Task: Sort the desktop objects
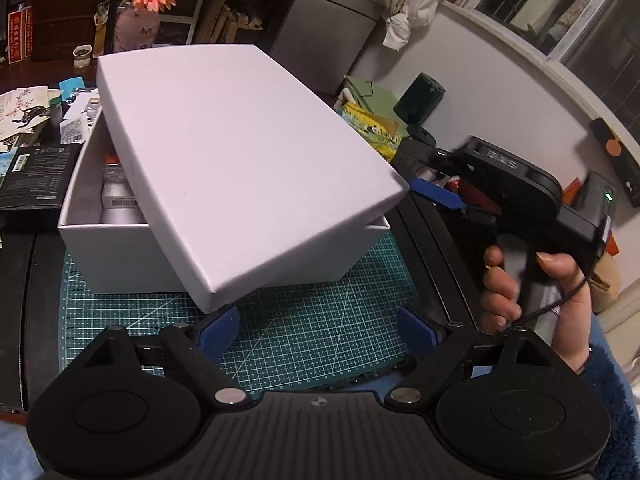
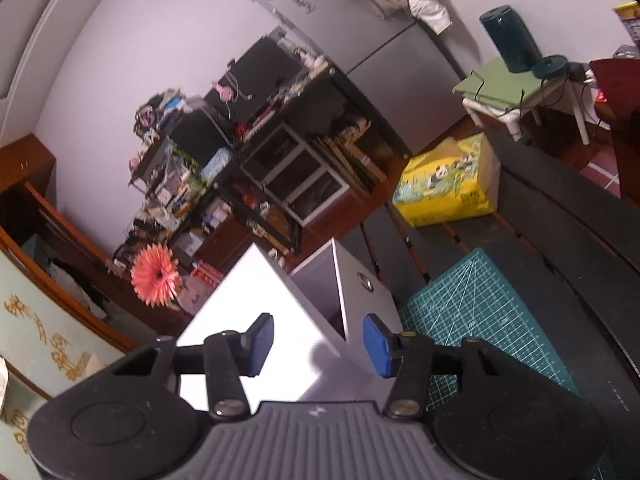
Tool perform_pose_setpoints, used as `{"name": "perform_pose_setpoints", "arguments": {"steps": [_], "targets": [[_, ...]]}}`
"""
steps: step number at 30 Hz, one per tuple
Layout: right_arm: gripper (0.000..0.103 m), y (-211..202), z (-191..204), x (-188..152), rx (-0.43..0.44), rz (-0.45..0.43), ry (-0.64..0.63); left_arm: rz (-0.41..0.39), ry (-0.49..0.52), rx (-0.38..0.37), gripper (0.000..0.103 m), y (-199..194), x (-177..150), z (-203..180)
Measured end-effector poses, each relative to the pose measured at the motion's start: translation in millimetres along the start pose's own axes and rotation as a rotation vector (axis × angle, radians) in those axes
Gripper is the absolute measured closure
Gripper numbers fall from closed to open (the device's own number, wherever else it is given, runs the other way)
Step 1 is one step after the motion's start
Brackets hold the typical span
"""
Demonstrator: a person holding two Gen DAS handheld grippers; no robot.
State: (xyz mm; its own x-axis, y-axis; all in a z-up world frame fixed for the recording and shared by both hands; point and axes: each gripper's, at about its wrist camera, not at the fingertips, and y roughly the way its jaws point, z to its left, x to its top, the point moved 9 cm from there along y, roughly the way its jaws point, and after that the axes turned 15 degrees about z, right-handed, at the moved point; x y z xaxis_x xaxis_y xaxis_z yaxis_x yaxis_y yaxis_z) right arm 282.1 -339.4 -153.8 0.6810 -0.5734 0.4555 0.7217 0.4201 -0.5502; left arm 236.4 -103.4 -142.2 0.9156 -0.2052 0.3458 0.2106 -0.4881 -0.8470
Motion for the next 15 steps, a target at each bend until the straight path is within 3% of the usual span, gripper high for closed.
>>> {"name": "perform_pose_setpoints", "arguments": {"steps": [15], "targets": [[0.054, -23.7, 35.4, -37.0, 0.132, 0.039, -0.029, -0.163, -0.101, 0.153, 0.016, -51.6, 21.6, 49.7]]}}
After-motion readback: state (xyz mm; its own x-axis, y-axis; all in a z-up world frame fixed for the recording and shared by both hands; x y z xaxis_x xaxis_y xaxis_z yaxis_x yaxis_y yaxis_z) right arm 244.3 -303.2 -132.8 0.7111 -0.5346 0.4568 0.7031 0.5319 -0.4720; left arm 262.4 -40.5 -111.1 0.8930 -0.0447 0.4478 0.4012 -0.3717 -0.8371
